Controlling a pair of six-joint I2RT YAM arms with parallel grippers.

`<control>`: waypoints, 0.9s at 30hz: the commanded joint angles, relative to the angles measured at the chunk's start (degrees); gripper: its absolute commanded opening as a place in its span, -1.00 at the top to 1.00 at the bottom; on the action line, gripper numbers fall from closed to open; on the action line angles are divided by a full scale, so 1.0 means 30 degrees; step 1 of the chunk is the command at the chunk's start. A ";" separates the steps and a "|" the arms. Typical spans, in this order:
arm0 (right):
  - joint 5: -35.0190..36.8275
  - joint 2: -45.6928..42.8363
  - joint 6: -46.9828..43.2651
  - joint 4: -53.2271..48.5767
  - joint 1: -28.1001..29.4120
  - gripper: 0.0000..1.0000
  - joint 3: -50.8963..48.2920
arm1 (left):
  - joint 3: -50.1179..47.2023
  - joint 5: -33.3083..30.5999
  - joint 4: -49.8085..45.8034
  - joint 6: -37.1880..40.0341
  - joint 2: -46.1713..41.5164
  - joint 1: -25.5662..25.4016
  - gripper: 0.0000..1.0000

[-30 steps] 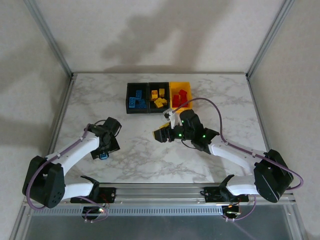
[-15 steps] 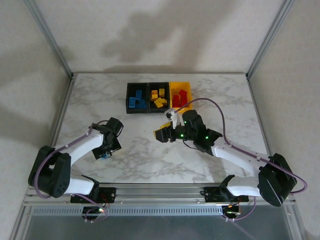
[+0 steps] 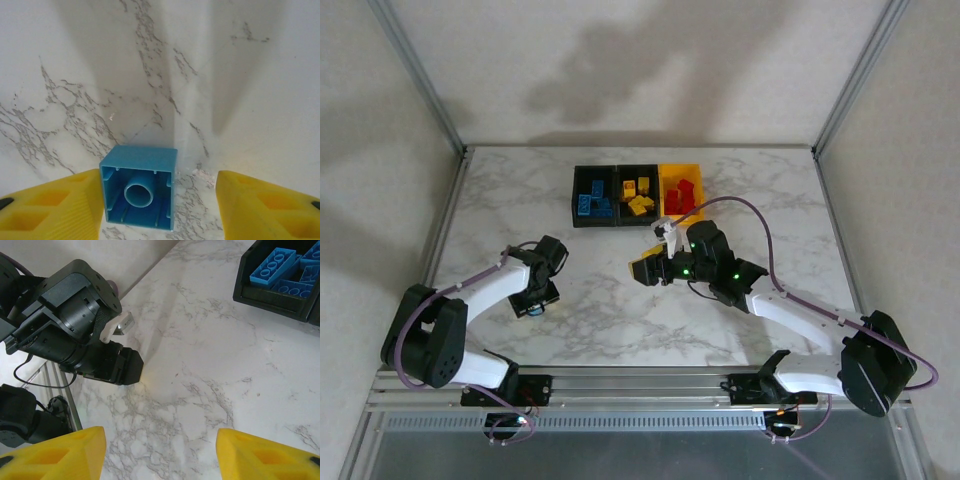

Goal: Sort the legos into containers by color
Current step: Pick up the lego from the middle-left of the table.

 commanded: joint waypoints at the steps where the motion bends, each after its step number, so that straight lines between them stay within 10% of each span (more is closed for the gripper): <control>1: 0.0312 -0.0313 -0.0201 -0.0125 0.0110 -0.20 -0.0059 | -0.0235 0.0133 -0.0012 -0.0093 0.0312 0.0085 -0.25; 13: 0.0738 -0.0406 -0.0279 -0.0555 0.0101 -0.19 0.0108 | -0.0508 0.0544 0.0700 -0.0174 0.0239 -0.0005 0.44; 27: 0.1237 -0.0779 0.0206 -0.0585 0.0126 -0.18 0.0073 | 0.1870 0.0752 0.0228 0.0057 -0.1144 -0.0234 0.52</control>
